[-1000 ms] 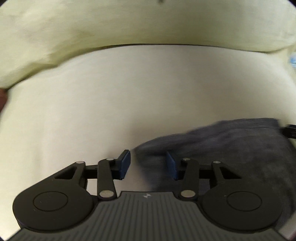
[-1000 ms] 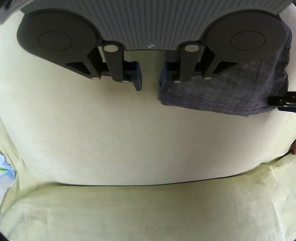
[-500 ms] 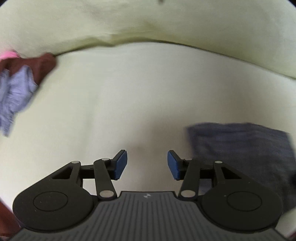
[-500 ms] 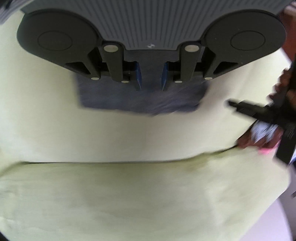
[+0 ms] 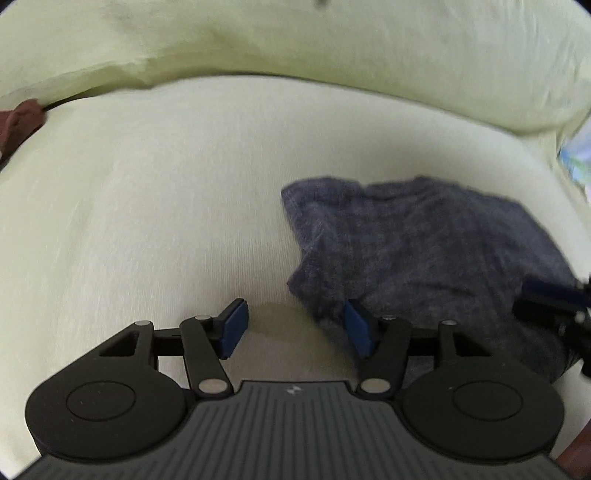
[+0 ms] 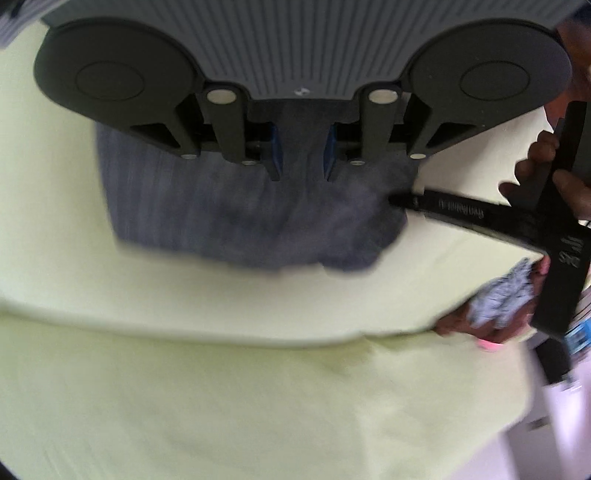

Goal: Fold clothes

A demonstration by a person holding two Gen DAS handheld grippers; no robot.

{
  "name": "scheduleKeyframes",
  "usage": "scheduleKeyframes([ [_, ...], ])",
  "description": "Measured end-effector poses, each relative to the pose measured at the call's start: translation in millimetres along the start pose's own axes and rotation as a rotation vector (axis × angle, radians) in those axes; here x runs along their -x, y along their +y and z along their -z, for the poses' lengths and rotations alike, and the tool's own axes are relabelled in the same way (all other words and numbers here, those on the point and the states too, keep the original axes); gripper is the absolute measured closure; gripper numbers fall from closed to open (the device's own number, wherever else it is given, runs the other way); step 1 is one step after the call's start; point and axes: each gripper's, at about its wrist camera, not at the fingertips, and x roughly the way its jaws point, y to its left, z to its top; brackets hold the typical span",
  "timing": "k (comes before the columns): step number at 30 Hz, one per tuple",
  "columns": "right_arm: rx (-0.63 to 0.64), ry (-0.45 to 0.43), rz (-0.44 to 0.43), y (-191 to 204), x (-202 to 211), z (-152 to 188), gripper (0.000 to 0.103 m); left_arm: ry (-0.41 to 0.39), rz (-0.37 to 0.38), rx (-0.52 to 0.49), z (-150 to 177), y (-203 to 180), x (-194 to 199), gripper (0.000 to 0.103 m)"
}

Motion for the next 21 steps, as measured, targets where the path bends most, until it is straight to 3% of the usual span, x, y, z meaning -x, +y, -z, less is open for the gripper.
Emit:
scheduleKeyframes([
  [3,0.099,-0.063,0.001,-12,-6,-15,0.071,-0.065,0.020,-0.044,-1,0,-1,0.042],
  [6,0.129,-0.141,-0.015,-16,0,-10,0.069,-0.078,0.046,-0.060,7,2,-9,0.042],
  [10,0.122,-0.206,-0.019,-5,28,25,0.069,-0.110,-0.010,-0.058,22,2,-12,0.041],
  [14,0.020,-0.172,0.168,1,58,76,0.072,-0.098,-0.110,0.086,38,27,15,0.046],
  [16,-0.046,-0.208,0.203,2,87,88,0.071,-0.127,-0.094,0.106,44,31,40,0.045],
  [18,-0.066,-0.255,0.257,12,123,99,0.069,-0.173,-0.034,0.069,52,14,72,0.043],
  [21,-0.076,-0.258,0.305,25,145,113,0.067,-0.191,0.035,-0.052,69,-29,86,0.042],
])
